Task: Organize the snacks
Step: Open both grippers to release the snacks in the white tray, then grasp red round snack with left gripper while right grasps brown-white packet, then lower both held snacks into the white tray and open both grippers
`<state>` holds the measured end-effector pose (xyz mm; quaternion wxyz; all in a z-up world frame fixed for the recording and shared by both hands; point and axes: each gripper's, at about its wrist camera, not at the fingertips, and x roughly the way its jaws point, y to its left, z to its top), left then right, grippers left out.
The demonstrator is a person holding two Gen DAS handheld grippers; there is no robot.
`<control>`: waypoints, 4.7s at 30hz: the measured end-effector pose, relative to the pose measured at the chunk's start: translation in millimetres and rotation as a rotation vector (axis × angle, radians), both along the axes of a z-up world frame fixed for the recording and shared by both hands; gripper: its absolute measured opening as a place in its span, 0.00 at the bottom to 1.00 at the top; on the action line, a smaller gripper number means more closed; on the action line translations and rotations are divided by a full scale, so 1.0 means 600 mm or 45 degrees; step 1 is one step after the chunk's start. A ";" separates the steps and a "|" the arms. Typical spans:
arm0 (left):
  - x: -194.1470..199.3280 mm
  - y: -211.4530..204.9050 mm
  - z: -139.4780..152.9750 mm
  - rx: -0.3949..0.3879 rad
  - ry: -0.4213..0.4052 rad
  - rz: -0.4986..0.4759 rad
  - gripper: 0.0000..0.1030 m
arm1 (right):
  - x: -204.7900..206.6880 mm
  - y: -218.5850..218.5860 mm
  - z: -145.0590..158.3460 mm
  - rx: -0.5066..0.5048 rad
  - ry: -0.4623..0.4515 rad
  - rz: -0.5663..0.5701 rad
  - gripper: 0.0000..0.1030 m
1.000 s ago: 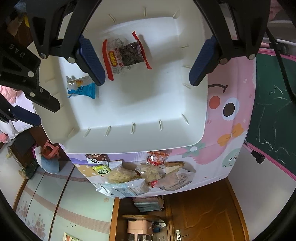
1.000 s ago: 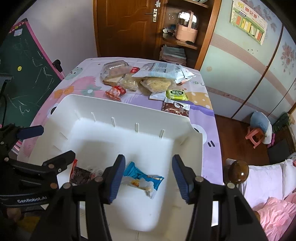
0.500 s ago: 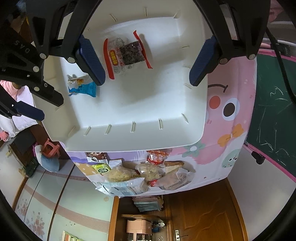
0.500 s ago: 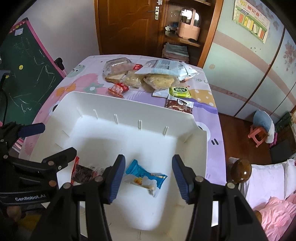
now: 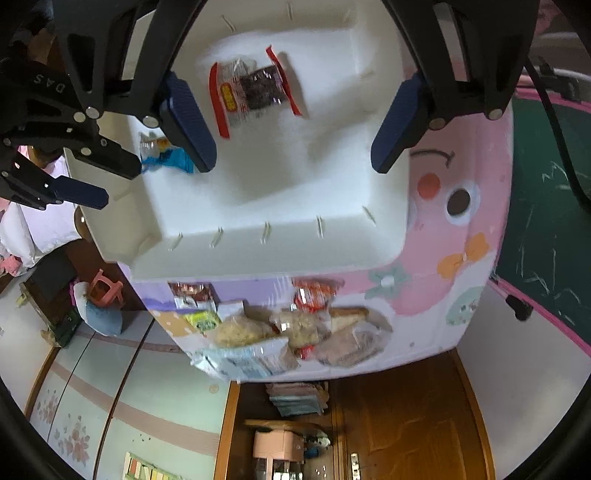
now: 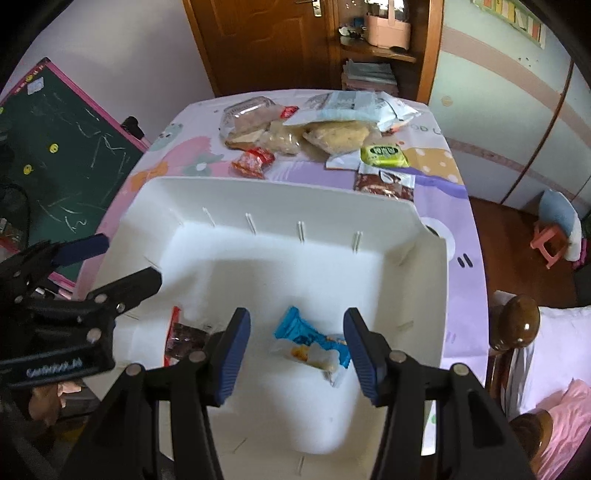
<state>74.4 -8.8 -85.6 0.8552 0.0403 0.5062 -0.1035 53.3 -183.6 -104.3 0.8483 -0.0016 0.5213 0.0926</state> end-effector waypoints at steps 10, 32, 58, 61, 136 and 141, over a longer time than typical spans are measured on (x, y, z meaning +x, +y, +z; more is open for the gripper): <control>0.115 0.007 0.146 0.015 -0.201 -0.041 0.83 | 0.106 -0.082 0.135 0.023 -0.143 -0.073 0.51; 0.406 -0.047 -0.092 0.114 0.291 0.041 0.78 | 0.388 -0.113 -0.132 -0.023 0.425 -0.205 0.60; 0.415 -0.020 -0.197 0.078 0.474 0.088 0.46 | 0.364 -0.122 -0.160 -0.059 0.427 -0.162 0.31; 0.389 -0.015 -0.173 0.059 0.432 0.113 0.45 | 0.352 -0.140 -0.144 0.010 0.393 -0.179 0.26; -0.064 0.032 0.004 -0.082 -0.073 0.053 0.90 | -0.036 0.004 -0.018 0.164 0.046 -0.115 0.46; -0.062 0.036 0.002 -0.091 -0.070 0.076 0.90 | -0.036 -0.001 -0.021 0.188 0.063 -0.128 0.46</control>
